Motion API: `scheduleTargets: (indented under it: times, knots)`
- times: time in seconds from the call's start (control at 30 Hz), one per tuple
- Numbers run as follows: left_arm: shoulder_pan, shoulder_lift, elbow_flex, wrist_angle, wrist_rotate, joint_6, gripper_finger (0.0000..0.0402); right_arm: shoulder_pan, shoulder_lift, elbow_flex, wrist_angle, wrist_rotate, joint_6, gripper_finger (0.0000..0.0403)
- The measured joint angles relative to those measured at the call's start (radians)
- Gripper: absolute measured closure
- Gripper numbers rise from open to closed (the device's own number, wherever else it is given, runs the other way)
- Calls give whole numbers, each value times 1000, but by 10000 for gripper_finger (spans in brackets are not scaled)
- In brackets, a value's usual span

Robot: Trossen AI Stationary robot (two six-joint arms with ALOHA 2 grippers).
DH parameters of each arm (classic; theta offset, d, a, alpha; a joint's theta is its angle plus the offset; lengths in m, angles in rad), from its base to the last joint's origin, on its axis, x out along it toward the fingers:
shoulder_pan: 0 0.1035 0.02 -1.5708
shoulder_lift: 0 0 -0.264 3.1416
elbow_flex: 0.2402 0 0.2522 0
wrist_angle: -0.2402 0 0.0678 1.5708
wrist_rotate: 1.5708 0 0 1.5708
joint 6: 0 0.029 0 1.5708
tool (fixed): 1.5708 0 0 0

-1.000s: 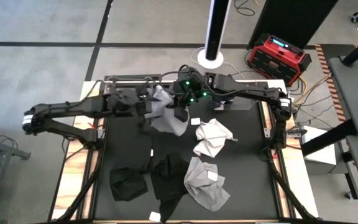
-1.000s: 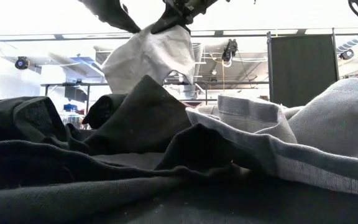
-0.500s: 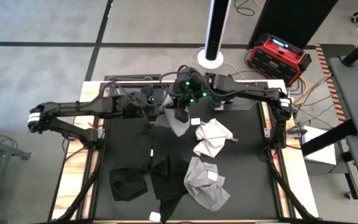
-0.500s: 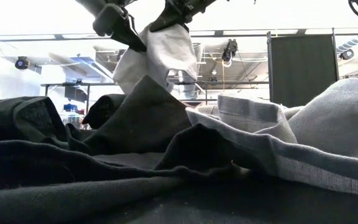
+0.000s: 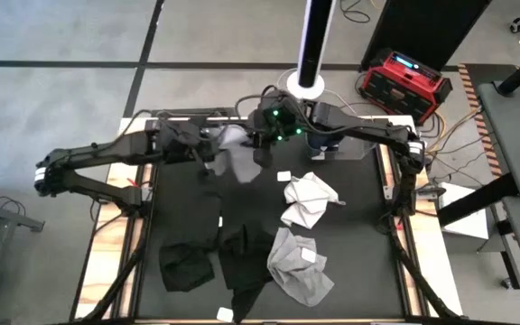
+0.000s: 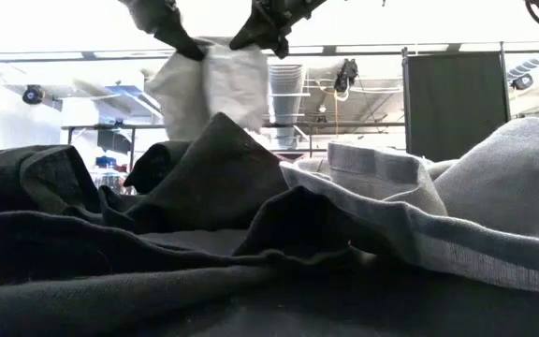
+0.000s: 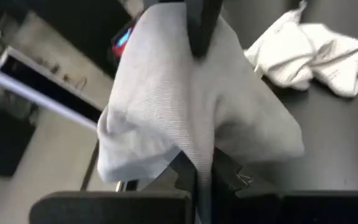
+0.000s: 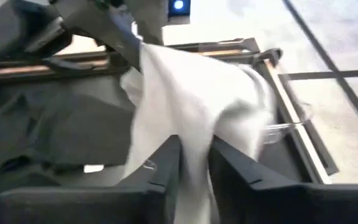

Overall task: Sort towels by color in basket
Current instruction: Put the top gray towel into the left transparent bin

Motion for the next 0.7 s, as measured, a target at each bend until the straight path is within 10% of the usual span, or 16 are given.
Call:
scheduleTargets:
  times: [0.7]
  knots:
    - [401, 1, 154, -356, -214, -177, 402, -91, -3, -1, -59, 3, 17, 222]
